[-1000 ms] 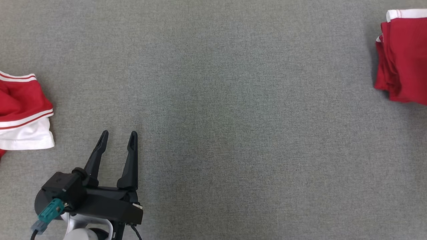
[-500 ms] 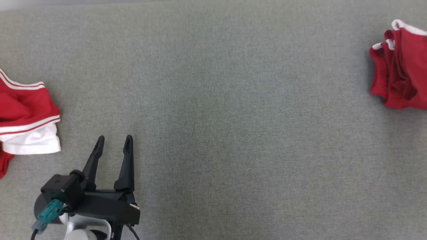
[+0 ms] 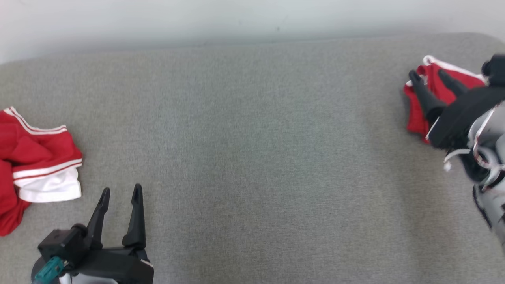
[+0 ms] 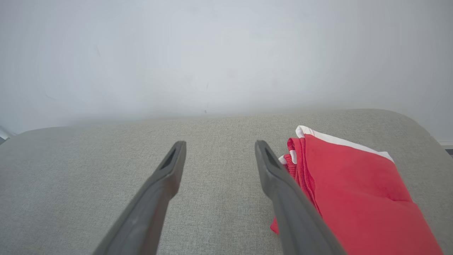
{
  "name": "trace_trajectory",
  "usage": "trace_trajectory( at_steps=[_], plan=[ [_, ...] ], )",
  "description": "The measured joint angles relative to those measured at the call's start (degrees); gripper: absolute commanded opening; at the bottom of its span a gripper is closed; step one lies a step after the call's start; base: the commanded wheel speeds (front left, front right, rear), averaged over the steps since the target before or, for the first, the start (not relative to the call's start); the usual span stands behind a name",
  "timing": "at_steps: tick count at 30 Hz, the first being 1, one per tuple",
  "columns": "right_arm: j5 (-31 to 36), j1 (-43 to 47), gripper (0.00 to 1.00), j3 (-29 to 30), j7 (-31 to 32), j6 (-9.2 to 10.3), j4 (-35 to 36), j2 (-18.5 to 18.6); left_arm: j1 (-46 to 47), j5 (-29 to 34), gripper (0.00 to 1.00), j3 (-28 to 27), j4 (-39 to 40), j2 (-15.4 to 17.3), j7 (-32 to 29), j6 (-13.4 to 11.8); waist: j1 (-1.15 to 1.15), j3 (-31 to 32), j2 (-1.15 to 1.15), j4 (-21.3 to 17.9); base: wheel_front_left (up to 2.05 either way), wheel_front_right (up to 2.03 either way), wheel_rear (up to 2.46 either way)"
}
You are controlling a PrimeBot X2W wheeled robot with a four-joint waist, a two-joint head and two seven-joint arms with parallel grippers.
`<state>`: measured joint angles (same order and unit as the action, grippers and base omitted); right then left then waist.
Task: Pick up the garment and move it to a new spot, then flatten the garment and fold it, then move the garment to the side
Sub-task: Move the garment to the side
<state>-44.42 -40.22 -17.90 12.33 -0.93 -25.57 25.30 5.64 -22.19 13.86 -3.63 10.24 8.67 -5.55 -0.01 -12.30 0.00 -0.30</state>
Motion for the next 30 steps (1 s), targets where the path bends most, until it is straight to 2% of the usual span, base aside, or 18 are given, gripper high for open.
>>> trace_trajectory(
  at_steps=[5, 13, 17, 22, 30],
  plan=[
    [0.44, 6.54, 1.0, 0.42, -6.73, 1.16, 5.01, -1.3, -1.4, -0.12, 1.0, -0.57, -0.42, 0.12, 0.44, -0.08, 0.0, 2.62, 0.0, -0.96, 0.0, 0.0, 0.0],
    [4.39, 16.01, 1.0, 0.32, -15.3, 4.25, 12.83, -2.26, -5.46, -0.48, 1.0, -2.34, -0.51, 0.29, 0.96, -0.55, 0.0, 6.96, -0.01, -2.3, 0.0, 0.0, 0.0],
    [5.04, 20.04, 1.0, 0.33, -17.84, 5.06, 15.12, -2.93, -7.53, -0.54, 1.0, -3.03, -0.07, 0.29, 1.01, -0.75, 0.0, 8.9, -0.01, -3.18, 0.0, 0.0, 0.0],
    [6.1, 26.32, 1.0, 1.91, -20.75, 6.47, 17.68, -1.99, -8.89, -0.32, 1.0, -2.78, 0.32, 0.2, 0.93, -0.99, 0.01, 10.94, -0.01, -4.23, 0.0, 0.0, 0.0],
    [6.44, 35.21, 1.0, 3.52, -23.52, 7.55, 20.29, -2.76, -11.36, -0.09, 1.0, -3.23, 1.21, 0.01, 0.92, -1.01, 0.0, 13.3, -0.01, -4.59, 0.0, 0.0, 0.0]
  ],
)
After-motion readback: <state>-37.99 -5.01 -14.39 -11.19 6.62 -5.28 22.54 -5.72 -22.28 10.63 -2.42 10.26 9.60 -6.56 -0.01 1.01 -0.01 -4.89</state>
